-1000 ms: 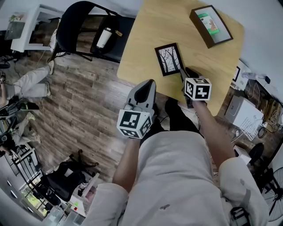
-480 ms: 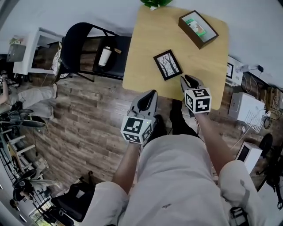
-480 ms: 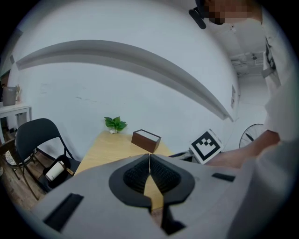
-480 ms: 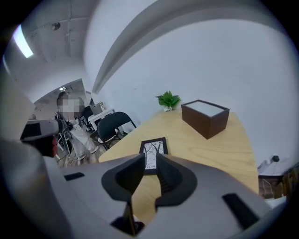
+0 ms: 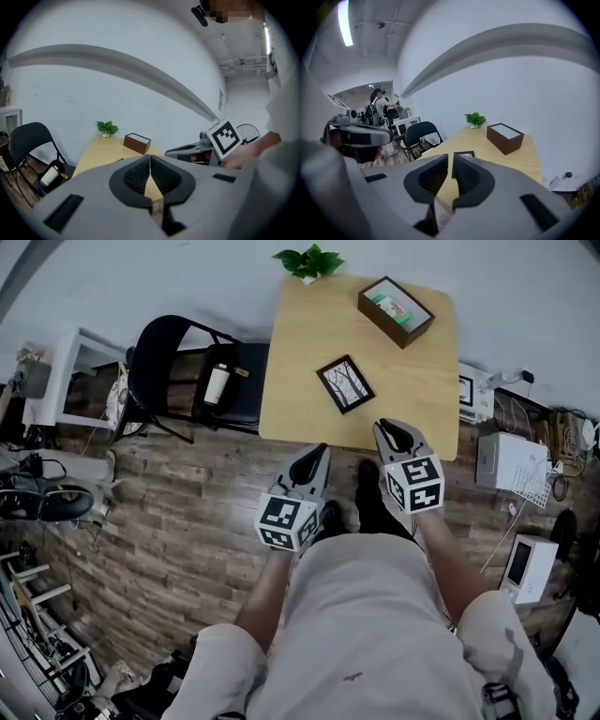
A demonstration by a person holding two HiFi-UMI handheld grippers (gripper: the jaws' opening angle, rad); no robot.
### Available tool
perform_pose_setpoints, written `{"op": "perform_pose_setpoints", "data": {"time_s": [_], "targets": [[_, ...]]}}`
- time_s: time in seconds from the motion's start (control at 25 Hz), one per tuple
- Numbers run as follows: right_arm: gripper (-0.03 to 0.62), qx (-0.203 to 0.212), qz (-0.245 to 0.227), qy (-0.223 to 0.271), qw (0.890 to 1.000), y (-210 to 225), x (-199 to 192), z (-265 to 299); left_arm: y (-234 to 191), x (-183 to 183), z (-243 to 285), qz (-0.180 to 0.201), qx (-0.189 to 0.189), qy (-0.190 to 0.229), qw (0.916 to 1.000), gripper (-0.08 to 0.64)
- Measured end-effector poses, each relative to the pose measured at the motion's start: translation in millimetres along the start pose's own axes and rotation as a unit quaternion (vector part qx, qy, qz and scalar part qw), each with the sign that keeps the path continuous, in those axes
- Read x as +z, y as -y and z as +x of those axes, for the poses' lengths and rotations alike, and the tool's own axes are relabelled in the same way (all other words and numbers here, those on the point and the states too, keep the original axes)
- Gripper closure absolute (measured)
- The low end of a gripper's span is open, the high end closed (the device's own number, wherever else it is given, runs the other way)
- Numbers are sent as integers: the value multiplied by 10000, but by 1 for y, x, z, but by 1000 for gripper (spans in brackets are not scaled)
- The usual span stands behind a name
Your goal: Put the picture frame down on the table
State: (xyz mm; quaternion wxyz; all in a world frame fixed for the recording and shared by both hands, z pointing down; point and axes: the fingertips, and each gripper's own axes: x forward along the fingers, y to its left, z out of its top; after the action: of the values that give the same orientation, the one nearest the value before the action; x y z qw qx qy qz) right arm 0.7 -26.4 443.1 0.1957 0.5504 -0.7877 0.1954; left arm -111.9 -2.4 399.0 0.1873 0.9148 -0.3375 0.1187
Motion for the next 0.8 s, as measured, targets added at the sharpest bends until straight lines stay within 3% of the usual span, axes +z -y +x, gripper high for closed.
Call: {"op": "perform_pose_setpoints", "data": {"time_s": [0.44,0.8], "targets": [[584,-151,-66,549,9984,-53,9,-62,22,4,-40,128,-350,149,9992,552],[592,-191,-41,822,9964,-80,12,-88,28,-3,-65,225,-386,177,9988,552]]}}
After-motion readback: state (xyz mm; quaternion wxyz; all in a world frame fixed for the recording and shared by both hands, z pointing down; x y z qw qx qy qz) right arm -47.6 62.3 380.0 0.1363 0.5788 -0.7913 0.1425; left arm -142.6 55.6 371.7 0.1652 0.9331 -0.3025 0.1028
